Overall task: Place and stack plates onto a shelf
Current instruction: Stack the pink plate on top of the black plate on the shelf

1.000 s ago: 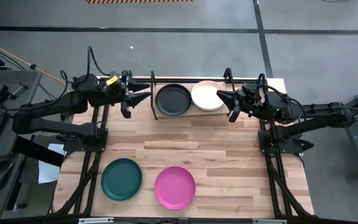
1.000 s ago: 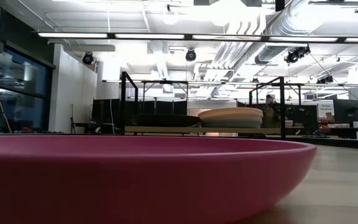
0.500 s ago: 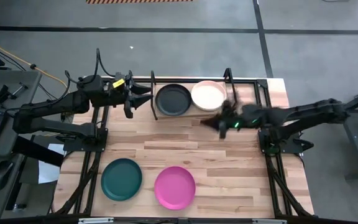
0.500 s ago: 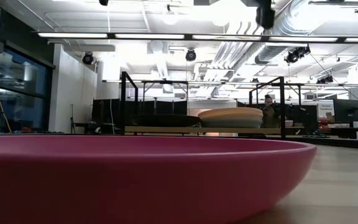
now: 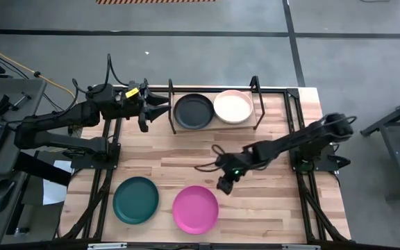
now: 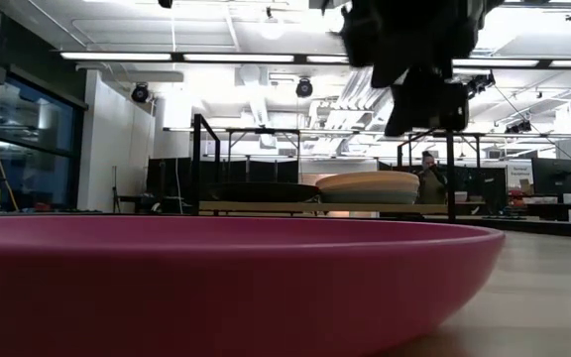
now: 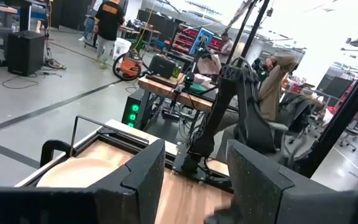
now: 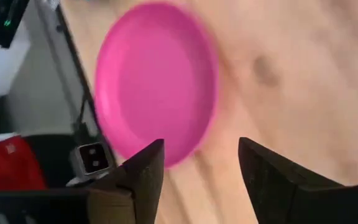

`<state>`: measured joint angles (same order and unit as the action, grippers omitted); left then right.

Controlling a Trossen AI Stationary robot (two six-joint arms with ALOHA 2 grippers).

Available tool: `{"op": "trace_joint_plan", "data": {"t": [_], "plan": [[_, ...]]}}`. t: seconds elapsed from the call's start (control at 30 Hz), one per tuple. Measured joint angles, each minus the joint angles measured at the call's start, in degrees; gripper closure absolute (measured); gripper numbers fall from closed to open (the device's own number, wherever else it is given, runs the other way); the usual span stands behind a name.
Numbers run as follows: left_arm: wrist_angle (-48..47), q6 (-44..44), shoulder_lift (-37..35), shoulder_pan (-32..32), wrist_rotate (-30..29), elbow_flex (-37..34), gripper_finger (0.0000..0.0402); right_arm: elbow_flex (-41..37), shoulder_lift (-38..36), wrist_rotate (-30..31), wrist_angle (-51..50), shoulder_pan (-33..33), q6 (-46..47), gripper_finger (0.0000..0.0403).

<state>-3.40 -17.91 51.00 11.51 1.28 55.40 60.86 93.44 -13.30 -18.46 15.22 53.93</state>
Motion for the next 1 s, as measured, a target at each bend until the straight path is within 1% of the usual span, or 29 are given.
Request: {"op": "trace_joint_plan", "data": {"t": [0.1,0.27,0.37,0.47,0.63,0.73,0.83,0.93,1.0], "plan": [[0.0,0.0,0.0,0.0,0.0,0.0,0.0241,0.0,5.0,-4.9,2.3,0.0,3.2,0.0212],[0.0,0.0,0.0,0.0,0.0,0.0,0.0241,0.0,11.0,-6.7,6.0,0.2,9.1,0.0212],[0.0,0.0,0.0,0.0,0.0,0.0,0.0241,0.0,13.0,-6.8,10.5,0.9,10.5,0.0212],[-0.1,0.0,0.0,0.0,0.0,0.0,0.0241,0.0,14.3,-6.6,12.9,1.6,11.9,0.0212],[-0.2,0.0,0.0,0.0,0.0,0.0,0.0241,0.0,16.0,-3.0,13.5,2.6,13.3,0.0222],[-0.2,0.0,0.0,0.0,0.0,0.0,0.0241,0.0,16.7,-2.8,14.8,3.3,13.2,0.0233],[-0.2,0.0,0.0,0.0,0.0,0.0,0.0241,0.0,17.2,-2.8,16.0,3.8,13.2,0.0252],[-0.2,0.0,0.0,0.0,0.0,0.0,0.0241,0.0,17.7,-2.1,15.8,4.1,13.2,0.0284],[-0.2,0.0,0.0,0.0,0.0,0.0,0.0241,-0.1,17.8,-1.5,15.9,4.1,13.1,0.0313]]}}
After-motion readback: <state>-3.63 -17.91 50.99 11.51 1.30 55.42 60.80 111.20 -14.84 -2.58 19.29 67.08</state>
